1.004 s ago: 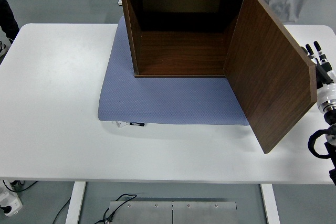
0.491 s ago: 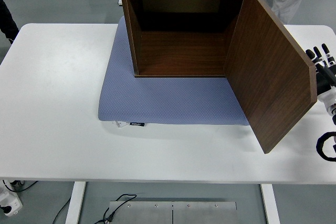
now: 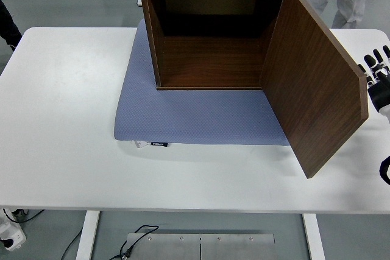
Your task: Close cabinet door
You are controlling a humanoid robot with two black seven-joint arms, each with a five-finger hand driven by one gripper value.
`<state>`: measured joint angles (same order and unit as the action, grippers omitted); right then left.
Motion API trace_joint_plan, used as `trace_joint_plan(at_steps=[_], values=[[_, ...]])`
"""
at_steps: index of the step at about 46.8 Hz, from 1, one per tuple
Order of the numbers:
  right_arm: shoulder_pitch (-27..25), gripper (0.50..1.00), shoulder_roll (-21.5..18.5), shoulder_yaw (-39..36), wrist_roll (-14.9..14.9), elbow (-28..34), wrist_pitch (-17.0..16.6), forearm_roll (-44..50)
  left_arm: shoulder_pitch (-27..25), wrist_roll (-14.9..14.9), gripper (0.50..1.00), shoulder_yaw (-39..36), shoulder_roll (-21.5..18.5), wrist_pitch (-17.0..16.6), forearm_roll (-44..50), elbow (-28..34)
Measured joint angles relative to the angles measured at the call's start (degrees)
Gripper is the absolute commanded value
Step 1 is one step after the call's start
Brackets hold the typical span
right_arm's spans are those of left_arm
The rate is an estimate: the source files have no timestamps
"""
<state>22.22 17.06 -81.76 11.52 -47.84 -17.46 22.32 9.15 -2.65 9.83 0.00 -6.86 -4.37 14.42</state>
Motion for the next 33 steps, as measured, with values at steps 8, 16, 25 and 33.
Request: trace_joint_plan(at_steps=[8,16,25,33], values=[[-3.05,1.000,2.35,0.03,-0.71,-0.83,-3.07,0.00,-0.07,0.02,1.000,0.00,0.00,0.00,-0.01,-0.01],[-6.76,1.000,4.73,0.03,-0.72,-4.13,-4.64,0.00,-0.07,0.02,1.000,-0.01,0.00,0.00,-0.02,-0.01],[-11.11,1.000,7.73,-0.21,-0.55,-10.54,-5.09,0.00,-0.07,0.01,1.000,-0.01,0.00,0.00,-0.01,0.00],[-16.00,1.000,10.01,-1.84,-0.18,-16.61,-5.32,0.00,-0.03,0.01,1.000,-0.02,0.00,0.00,-0.01,0.00]])
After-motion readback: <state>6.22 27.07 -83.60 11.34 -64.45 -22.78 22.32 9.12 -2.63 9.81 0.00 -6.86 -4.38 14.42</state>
